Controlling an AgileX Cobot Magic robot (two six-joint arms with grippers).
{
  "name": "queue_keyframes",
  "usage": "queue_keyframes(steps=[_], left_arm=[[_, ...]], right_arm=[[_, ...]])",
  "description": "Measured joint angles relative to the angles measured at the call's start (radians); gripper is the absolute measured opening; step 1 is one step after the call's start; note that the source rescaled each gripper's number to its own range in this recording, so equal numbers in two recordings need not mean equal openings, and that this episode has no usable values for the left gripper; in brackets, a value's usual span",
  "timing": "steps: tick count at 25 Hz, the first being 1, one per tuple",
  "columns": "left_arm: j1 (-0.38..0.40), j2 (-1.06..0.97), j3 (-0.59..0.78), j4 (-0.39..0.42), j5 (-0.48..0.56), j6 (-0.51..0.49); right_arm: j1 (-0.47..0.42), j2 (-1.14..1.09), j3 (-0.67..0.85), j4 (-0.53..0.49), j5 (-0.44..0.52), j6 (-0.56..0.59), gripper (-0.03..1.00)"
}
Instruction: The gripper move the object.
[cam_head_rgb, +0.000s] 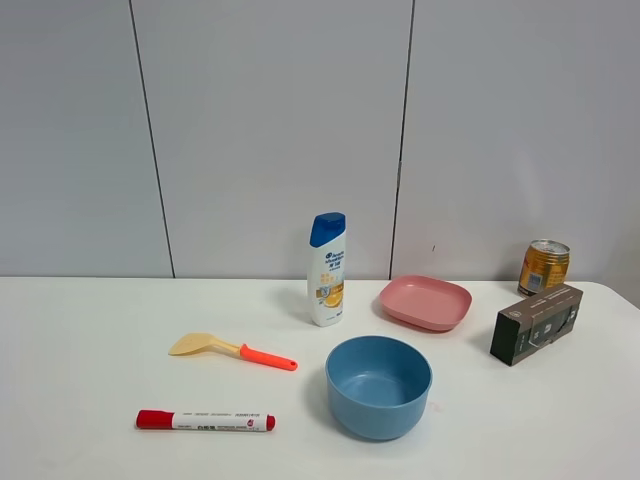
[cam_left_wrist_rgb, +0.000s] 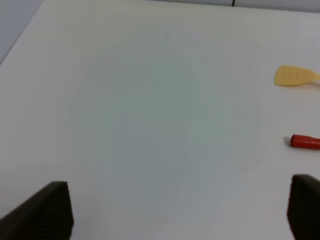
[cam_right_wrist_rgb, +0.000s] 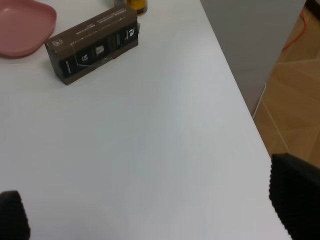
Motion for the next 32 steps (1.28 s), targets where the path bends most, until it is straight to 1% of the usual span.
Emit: queue_keyframes(steps=[32], left_arm=[[0.0, 0.0, 0.0, 0.0, 0.0, 0.0]], right_arm=[[0.0, 0.0, 0.0, -0.014, 0.0, 0.011, 1.0]])
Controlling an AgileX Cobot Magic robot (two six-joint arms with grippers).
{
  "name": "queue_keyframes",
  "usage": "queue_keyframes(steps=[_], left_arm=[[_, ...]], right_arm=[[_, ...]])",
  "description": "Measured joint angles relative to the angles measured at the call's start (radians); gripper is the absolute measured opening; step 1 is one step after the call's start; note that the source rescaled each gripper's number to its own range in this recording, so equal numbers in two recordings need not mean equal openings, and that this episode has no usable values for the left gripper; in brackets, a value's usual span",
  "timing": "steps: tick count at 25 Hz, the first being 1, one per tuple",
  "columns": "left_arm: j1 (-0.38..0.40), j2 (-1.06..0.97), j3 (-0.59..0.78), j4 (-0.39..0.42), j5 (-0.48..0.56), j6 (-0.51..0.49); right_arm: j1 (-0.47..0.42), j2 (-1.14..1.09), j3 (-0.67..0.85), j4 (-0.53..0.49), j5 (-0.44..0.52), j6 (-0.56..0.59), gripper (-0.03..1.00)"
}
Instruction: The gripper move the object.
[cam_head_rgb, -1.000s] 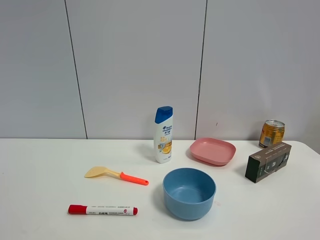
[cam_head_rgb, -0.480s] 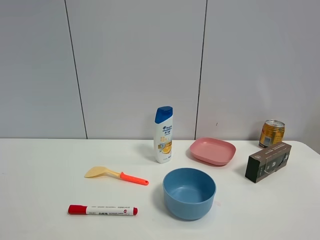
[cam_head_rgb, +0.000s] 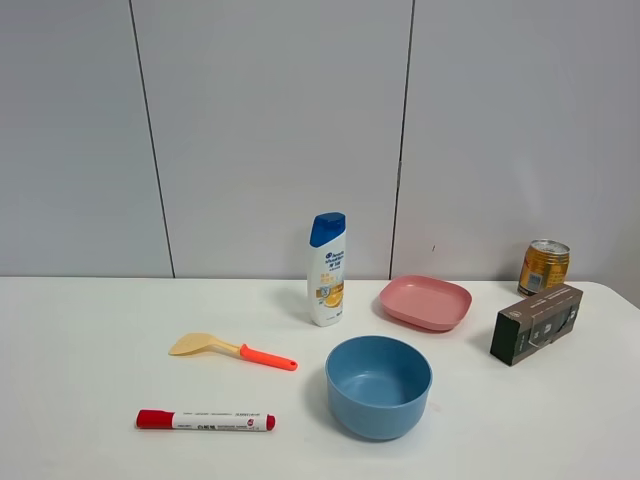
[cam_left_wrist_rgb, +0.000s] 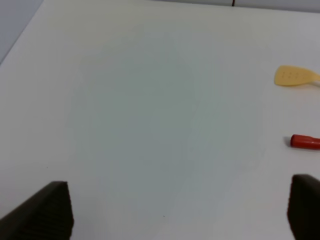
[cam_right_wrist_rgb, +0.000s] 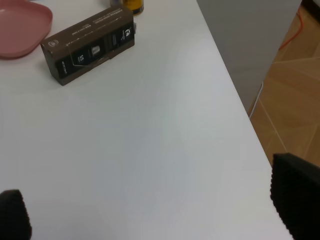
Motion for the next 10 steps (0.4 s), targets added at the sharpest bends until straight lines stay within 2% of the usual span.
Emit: queue_keyframes(steps=[10], left_arm=[[0.0, 0.0, 0.0, 0.0, 0.0, 0.0]], right_arm=[[0.0, 0.0, 0.0, 0.0, 0.0, 0.0, 1.0]])
